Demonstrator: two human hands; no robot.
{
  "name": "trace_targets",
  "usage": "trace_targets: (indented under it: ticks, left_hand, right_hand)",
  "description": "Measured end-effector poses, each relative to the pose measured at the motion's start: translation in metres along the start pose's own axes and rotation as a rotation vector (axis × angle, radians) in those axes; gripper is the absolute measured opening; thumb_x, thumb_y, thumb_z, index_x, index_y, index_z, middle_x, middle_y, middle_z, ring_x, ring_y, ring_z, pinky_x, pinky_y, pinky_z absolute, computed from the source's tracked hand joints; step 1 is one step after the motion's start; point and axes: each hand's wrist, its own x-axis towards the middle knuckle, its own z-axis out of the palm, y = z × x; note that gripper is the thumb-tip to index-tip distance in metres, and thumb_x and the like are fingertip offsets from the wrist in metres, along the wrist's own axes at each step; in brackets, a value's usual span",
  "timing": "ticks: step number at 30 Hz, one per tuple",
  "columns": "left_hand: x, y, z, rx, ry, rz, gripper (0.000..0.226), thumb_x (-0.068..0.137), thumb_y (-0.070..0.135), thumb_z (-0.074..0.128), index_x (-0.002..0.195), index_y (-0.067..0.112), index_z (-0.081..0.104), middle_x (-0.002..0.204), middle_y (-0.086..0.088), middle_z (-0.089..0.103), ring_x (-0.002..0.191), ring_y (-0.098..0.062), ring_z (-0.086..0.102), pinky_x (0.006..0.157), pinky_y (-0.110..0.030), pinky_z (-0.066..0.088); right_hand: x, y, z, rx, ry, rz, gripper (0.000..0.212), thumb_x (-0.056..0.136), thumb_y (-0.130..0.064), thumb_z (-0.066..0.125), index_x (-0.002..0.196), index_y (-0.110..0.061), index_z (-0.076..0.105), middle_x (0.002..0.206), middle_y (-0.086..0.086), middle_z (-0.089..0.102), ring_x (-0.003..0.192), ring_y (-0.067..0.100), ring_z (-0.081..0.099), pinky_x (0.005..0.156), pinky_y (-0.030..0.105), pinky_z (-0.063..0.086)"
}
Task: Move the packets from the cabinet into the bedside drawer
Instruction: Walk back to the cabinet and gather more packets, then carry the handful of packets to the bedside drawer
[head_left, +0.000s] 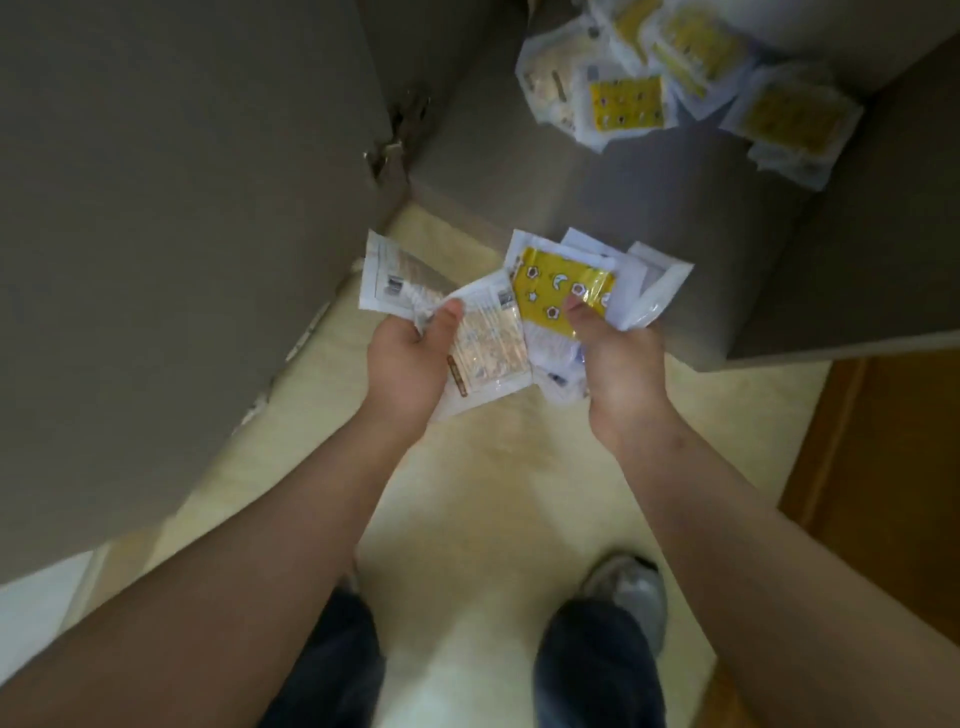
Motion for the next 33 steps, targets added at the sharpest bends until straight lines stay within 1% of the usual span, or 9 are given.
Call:
trace_targets:
  ticks: [3, 5, 8, 12, 16, 22, 26, 29, 33]
  left_hand:
    - [-0.073, 0.000, -0.029, 0.173, -0.041, -0.090, 0.048, 0.091, 0.033, 0.058, 0.053, 0.005, 0.050, 0.046, 0.002, 0.050, 0.038, -0.003, 0.046, 0.042, -0.020, 0.037]
    - [-0.119, 0.012, -0.049, 0.219, -0.076, -0.173, 0.045, 0.091, 0.035, 0.058, 0.059, 0.003, 0.057, 0.051, -0.003, 0.059, 0.047, -0.011, 0.057, 0.047, -0.027, 0.045]
    - [-0.167, 0.055, -0.074, 0.217, -0.079, -0.229, 0.051, 0.090, 0.041, 0.056, 0.086, -0.010, 0.063, 0.082, -0.024, 0.069, 0.076, -0.036, 0.067, 0.071, -0.049, 0.055]
    - [-0.216, 0.136, -0.104, 0.251, -0.057, -0.205, 0.055, 0.091, 0.043, 0.052, 0.076, -0.010, 0.055, 0.061, -0.016, 0.056, 0.053, -0.021, 0.050, 0.051, -0.035, 0.040]
    - [-0.252, 0.213, -0.130, 0.283, 0.062, -0.135, 0.047, 0.094, 0.038, 0.049, 0.058, 0.010, 0.038, 0.051, -0.002, 0.040, 0.049, -0.016, 0.037, 0.051, -0.030, 0.030]
    - [-0.319, 0.315, -0.166, 0.095, 0.306, -0.063, 0.020, 0.092, 0.029, 0.056, 0.072, 0.031, 0.054, 0.089, 0.000, 0.063, 0.084, -0.014, 0.059, 0.069, -0.024, 0.044]
    - [-0.376, 0.363, -0.200, -0.055, 0.477, -0.157, 0.028, 0.088, 0.031, 0.062, 0.062, 0.021, 0.055, 0.061, 0.009, 0.063, 0.064, -0.011, 0.060, 0.057, -0.021, 0.046]
    - [-0.414, 0.388, -0.241, -0.145, 0.597, -0.216, 0.039, 0.087, 0.039, 0.062, 0.081, 0.001, 0.065, 0.081, -0.013, 0.071, 0.080, -0.031, 0.067, 0.074, -0.043, 0.053]
    - [-0.467, 0.422, -0.310, -0.287, 0.828, -0.199, 0.048, 0.081, 0.046, 0.066, 0.087, -0.001, 0.066, 0.085, -0.016, 0.072, 0.083, -0.032, 0.068, 0.077, -0.048, 0.054]
  right_hand:
    - [-0.066, 0.011, -0.019, 0.004, -0.009, 0.125, 0.010, 0.090, -0.010, 0.061, 0.084, -0.017, 0.066, 0.073, -0.007, 0.072, 0.070, 0.011, 0.069, 0.067, 0.029, 0.056]
    - [-0.114, 0.000, -0.032, -0.023, -0.021, 0.206, 0.011, 0.091, -0.009, 0.059, 0.086, -0.017, 0.065, 0.068, -0.010, 0.071, 0.064, 0.006, 0.068, 0.056, 0.021, 0.053]
    - [-0.174, -0.038, -0.041, -0.110, -0.027, 0.308, 0.009, 0.090, -0.012, 0.061, 0.084, -0.016, 0.067, 0.065, -0.010, 0.070, 0.063, 0.006, 0.067, 0.052, 0.017, 0.050]
    - [-0.239, -0.102, -0.033, -0.134, -0.077, 0.355, 0.008, 0.089, -0.011, 0.062, 0.085, -0.018, 0.066, 0.074, -0.008, 0.072, 0.070, 0.009, 0.069, 0.062, 0.022, 0.053]
    - [-0.286, -0.173, -0.018, -0.079, -0.097, 0.346, 0.009, 0.086, -0.013, 0.065, 0.084, -0.022, 0.064, 0.072, -0.013, 0.073, 0.070, 0.006, 0.070, 0.067, 0.027, 0.052]
    - [-0.353, -0.277, -0.012, -0.115, -0.247, 0.312, 0.012, 0.087, -0.014, 0.065, 0.086, -0.025, 0.063, 0.072, -0.015, 0.073, 0.069, 0.004, 0.070, 0.064, 0.026, 0.052]
    - [-0.403, -0.327, -0.008, -0.231, -0.351, 0.231, 0.009, 0.087, -0.014, 0.065, 0.087, -0.023, 0.065, 0.066, -0.015, 0.071, 0.061, 0.000, 0.067, 0.052, 0.017, 0.048]
    - [-0.445, -0.354, 0.013, -0.353, -0.478, 0.131, 0.009, 0.086, -0.019, 0.065, 0.080, -0.025, 0.063, 0.059, -0.017, 0.067, 0.055, -0.005, 0.062, 0.050, 0.017, 0.045]
    - [-0.520, -0.379, 0.066, -0.412, -0.698, -0.014, 0.010, 0.087, -0.016, 0.064, 0.097, -0.020, 0.064, 0.084, -0.009, 0.071, 0.081, 0.008, 0.067, 0.069, 0.027, 0.052]
